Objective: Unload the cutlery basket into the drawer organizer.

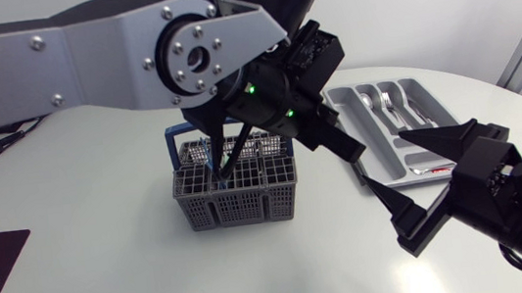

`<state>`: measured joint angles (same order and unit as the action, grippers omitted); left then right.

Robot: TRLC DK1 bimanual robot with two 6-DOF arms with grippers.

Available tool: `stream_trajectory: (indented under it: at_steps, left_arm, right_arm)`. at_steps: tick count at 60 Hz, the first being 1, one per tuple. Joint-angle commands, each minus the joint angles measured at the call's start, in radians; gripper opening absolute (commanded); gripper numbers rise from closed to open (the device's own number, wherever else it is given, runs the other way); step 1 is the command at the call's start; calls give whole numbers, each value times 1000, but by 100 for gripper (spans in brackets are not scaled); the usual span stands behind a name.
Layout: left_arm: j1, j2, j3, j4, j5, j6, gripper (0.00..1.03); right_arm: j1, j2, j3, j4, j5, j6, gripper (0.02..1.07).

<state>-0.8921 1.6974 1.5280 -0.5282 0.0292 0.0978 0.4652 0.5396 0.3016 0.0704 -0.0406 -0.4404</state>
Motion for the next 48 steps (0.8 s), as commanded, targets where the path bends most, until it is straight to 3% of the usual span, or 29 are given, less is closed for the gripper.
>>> stream_trajectory:
  at_steps: [1,11,33,48]
  left_arm:
    - [-15,10,41,27,12,-59,10]
    - [-36,30,58,39,12,-87,10]
    - [-38,65,77,39,12,-95,10]
    - [-33,71,83,40,12,-96,10]
  right_arm:
    - [35,46,33,45,36,31,102]
    - [33,164,44,147,64,32,87]
    - [70,230,57,230,130,2,57]
    - [81,278,60,252,142,-1,51]
